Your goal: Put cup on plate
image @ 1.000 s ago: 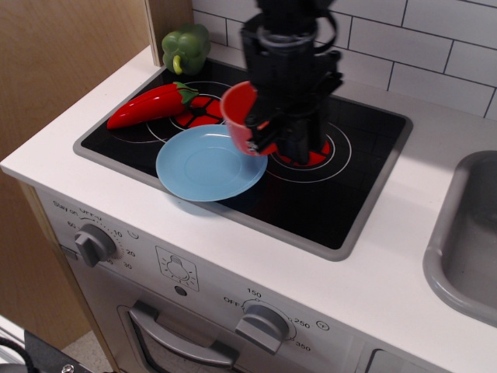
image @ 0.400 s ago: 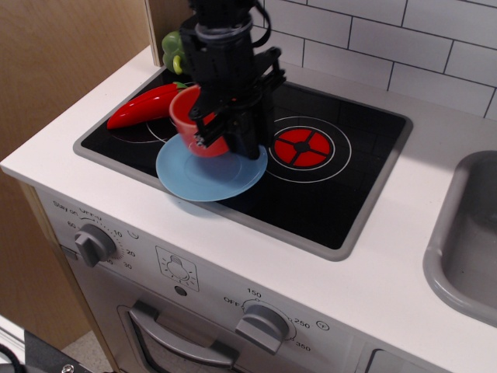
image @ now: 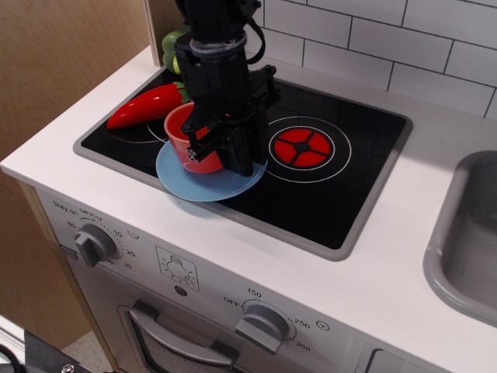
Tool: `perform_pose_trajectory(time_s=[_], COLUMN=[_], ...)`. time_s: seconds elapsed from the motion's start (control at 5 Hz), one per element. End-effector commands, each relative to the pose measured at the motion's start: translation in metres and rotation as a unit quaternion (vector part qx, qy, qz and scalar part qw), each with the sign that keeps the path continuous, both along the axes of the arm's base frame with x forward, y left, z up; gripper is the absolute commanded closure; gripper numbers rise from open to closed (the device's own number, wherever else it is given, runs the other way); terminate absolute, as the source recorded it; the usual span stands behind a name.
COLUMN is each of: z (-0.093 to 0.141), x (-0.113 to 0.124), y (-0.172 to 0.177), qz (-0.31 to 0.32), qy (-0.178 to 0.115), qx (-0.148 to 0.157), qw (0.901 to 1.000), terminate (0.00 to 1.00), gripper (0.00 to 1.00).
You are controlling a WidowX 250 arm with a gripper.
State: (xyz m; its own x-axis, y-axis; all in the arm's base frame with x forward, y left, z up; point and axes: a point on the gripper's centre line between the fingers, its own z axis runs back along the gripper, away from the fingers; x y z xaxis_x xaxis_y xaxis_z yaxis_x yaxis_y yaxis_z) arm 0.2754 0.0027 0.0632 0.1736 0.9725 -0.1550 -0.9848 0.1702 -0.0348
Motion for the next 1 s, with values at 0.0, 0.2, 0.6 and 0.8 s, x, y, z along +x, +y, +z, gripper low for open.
perform_pose_trajectory(time_s=[0.0,0.2,0.6,0.8], z=[0.009,0.013,0.014,0.013], x=[0.005,0.009,0.023,0.029], y=[0.008,0.005,-0.020,-0.028], qz=[-0.003,-0.001,0.006,-0.026], qy=[-0.016,-0.020,-0.028,-0.018], qx=[0.006,0.009,0.018,0.019], qw=[0.9999,0.9998,0.9994,0.9993], terminate=[0.00,0.00,0.00,1.00], gripper=[0.00,0.00,0.00,0.00])
